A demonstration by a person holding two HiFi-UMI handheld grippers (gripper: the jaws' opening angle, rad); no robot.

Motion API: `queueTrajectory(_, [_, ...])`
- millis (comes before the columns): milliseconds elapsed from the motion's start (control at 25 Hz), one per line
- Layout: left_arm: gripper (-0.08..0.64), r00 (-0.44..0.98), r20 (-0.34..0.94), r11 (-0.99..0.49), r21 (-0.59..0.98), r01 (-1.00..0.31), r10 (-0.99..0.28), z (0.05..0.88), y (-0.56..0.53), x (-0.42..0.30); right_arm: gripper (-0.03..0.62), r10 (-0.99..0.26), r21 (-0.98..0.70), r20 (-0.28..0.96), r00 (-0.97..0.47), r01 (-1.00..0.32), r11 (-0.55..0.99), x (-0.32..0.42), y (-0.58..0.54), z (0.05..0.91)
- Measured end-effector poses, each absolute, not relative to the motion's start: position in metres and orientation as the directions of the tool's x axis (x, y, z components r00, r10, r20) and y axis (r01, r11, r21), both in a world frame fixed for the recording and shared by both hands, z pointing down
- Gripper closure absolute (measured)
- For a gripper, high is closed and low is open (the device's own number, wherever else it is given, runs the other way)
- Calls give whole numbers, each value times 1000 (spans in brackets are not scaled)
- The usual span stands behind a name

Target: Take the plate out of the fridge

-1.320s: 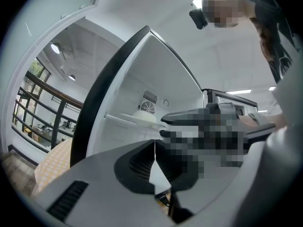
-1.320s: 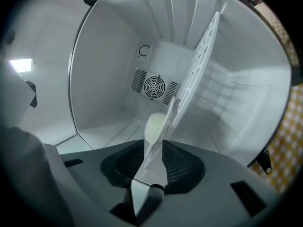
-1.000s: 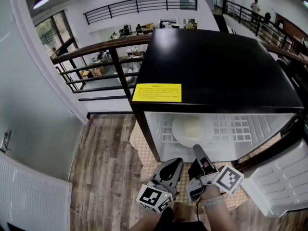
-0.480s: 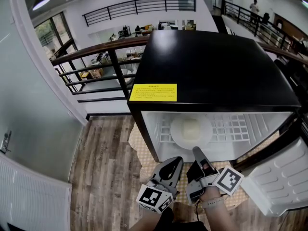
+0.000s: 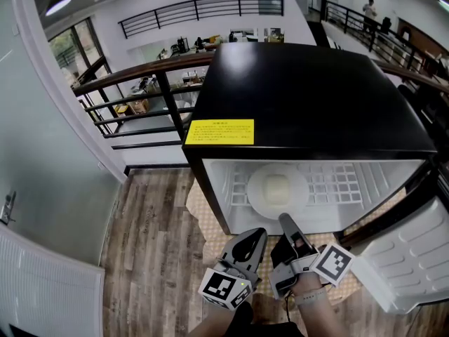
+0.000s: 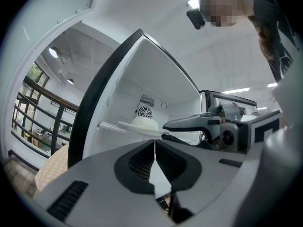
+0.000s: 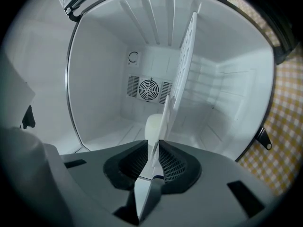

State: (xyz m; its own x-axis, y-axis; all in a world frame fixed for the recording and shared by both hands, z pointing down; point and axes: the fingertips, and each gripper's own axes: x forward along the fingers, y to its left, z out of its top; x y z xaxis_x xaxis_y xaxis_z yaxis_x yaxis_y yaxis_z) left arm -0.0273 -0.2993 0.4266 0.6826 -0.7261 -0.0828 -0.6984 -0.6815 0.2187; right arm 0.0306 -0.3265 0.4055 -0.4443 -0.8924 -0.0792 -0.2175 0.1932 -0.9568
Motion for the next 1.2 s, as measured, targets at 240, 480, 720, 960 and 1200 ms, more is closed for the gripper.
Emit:
queueTrajectory(240, [548,680,-81,-678,223,-700,-729,428,-299,-29,534,-901,-962,-44,-431,-224,154,35,-334,413])
queueTrajectory(480, [548,671,-77,-669,219,-710,-738,430,-299,-32,535,-905,-970,-43,-424,-201,141,35,-339,414])
queueTrajectory(720, [548,667,-79,-665,219,-714,-741,429,-300,-33,535,-907,-976,-40,-418,-180,126,36,-336,415])
queueTrajectory(960, [548,672,-82,-671,217,-709,-736,428,-297,-28,535,-906,-978,-44,-421,-168,126,38,-326,415])
queueTrajectory(1200, [548,669,-79,-668,212,-714,-739,427,-297,-30,535,-903,-977,-46,-428,-170,130,36,-327,415])
